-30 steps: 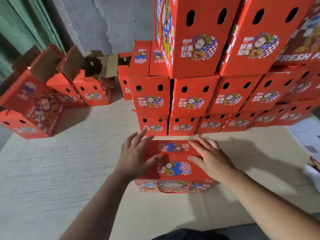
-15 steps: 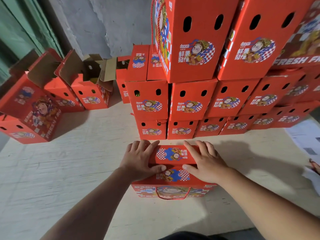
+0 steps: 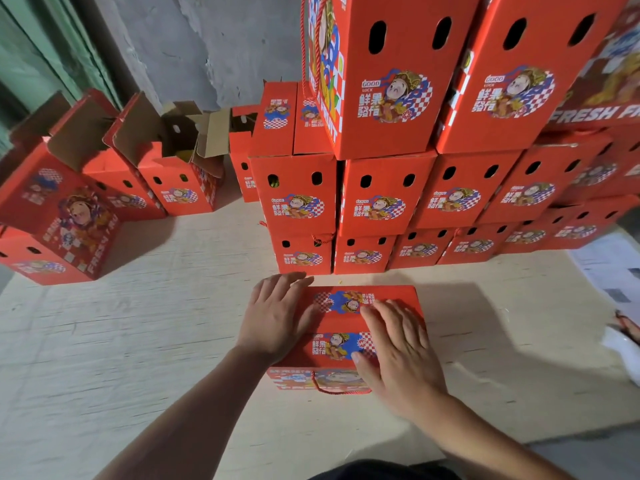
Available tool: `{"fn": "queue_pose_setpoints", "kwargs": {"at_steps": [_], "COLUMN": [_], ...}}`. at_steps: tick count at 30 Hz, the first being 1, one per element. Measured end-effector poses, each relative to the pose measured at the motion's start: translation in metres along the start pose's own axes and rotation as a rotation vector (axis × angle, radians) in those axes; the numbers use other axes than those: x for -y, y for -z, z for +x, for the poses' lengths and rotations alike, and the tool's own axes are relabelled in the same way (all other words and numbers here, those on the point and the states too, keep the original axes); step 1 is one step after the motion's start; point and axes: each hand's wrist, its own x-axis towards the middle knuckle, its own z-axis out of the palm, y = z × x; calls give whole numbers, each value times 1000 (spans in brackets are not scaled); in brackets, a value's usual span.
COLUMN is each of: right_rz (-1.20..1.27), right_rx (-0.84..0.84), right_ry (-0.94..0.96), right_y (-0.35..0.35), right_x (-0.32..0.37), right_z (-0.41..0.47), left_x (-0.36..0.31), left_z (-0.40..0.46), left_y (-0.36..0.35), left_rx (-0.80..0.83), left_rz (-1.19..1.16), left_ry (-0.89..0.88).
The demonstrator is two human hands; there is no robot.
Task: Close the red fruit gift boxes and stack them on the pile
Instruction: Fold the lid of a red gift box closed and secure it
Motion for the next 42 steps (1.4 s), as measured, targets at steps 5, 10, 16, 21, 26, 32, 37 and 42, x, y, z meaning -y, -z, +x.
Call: {"fn": "queue_pose_setpoints", "kwargs": {"at_steps": [5,10,16,21,26,32,37,42], "right_rz": [67,-27,-147,-142,-128,-88,-68,-32], "right_rx": [-47,-23,5,23,32,31,116,136], "right_ry": [-19,91,83,95,96,65,61,37], "right_y": [2,-1,3,5,6,3,3,8], "right_x": [2,1,9,9,7,9,8,10], "right_z": [-8,-19,-13,-14,-15,-14,-12,-9], "left_x": [4,-1,-4,-7,-7,-13,-6,-4], "left_z": [3,19,14,15,39,31,27,38], "left_y": [-1,3,-4,-2,16,3,1,9], "left_rx": [126,96,160,299,339,355,293,393], "left_rz": [-4,182,347,333,316,419,364,317], "left_ry": [-51,-121,-125,-26,-111,-79,-32,-46]}}
